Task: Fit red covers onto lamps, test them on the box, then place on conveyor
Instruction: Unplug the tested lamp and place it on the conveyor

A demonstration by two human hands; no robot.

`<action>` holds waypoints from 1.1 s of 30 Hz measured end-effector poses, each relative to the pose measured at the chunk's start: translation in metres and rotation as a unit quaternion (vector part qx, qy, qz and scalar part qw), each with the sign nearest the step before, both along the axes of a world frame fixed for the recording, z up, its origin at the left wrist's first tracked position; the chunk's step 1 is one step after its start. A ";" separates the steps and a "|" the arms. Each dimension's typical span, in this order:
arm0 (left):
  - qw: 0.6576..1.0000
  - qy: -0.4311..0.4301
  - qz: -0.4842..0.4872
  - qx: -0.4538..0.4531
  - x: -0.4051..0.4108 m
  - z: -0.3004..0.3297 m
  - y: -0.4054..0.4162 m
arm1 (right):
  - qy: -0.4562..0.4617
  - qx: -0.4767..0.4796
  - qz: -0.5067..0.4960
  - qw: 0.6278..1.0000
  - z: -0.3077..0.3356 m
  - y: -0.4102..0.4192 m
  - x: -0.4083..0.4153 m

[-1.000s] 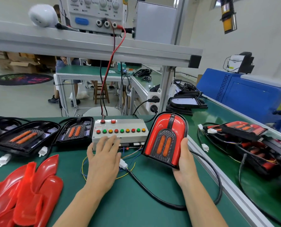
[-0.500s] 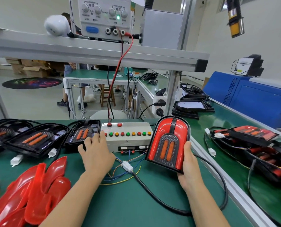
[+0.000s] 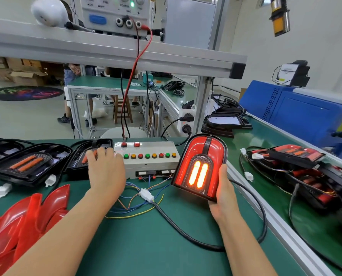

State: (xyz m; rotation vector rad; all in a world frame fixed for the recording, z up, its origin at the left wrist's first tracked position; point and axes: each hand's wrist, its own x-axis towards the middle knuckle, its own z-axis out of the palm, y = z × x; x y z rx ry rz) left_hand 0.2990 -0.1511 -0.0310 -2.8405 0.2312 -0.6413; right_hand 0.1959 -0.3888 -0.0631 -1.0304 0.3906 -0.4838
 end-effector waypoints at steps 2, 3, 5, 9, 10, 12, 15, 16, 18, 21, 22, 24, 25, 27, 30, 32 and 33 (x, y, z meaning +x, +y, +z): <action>1.000 0.001 0.008 -0.021 -0.001 -0.004 -0.002 | 0.002 0.007 -0.004 1.000 0.000 -0.001 0.000; 0.999 0.000 0.010 -0.033 -0.002 -0.006 -0.003 | 0.004 0.010 -0.007 1.000 0.000 -0.002 -0.001; 0.999 -0.001 0.015 -0.052 -0.002 -0.008 -0.003 | 0.007 0.014 -0.010 1.000 0.000 -0.002 -0.001; 0.998 -0.004 0.025 -0.061 -0.005 -0.008 -0.004 | 0.007 0.018 -0.011 1.000 0.000 -0.003 -0.001; 0.998 -0.006 0.024 -0.064 -0.005 -0.009 -0.003 | 0.008 0.018 -0.010 1.000 -0.001 -0.003 -0.001; 0.997 -0.011 0.022 -0.073 -0.006 -0.010 -0.003 | 0.008 0.017 -0.008 1.000 -0.002 -0.003 0.000; 0.996 -0.011 0.021 -0.086 -0.008 -0.009 -0.004 | 0.006 0.018 -0.006 1.000 -0.002 -0.003 0.000; 0.995 -0.007 0.020 -0.093 -0.009 -0.009 -0.004 | 0.006 0.019 -0.005 1.000 -0.002 -0.003 0.000; 0.993 0.002 0.017 -0.116 -0.010 -0.011 -0.005 | 0.005 0.019 -0.003 1.000 -0.002 -0.003 0.000; 0.990 0.020 0.024 -0.139 -0.013 -0.013 -0.010 | 0.008 0.020 0.000 1.000 -0.001 -0.002 0.002; 0.989 0.023 0.023 -0.143 -0.016 -0.014 -0.014 | 0.006 0.020 0.003 1.000 -0.001 -0.002 0.002; 0.987 0.028 -0.002 -0.159 -0.022 -0.016 -0.028 | 0.002 0.017 0.005 1.000 -0.001 -0.002 0.003; 0.985 0.033 -0.025 -0.169 -0.025 -0.017 -0.037 | 0.001 0.017 0.005 1.000 -0.001 -0.002 0.003; 0.979 0.046 -0.071 -0.185 -0.031 -0.018 -0.057 | -0.002 0.020 0.006 1.000 -0.002 -0.003 0.003; 0.971 0.070 -0.111 -0.198 -0.033 -0.017 -0.082 | 0.001 0.023 0.010 1.000 -0.004 -0.007 0.003; 0.970 0.091 -0.116 -0.196 -0.031 -0.015 -0.092 | 0.000 0.023 0.012 1.000 -0.005 -0.008 0.002; 0.970 0.099 -0.114 -0.192 -0.030 -0.015 -0.095 | -0.001 0.023 0.013 1.000 -0.006 -0.009 0.002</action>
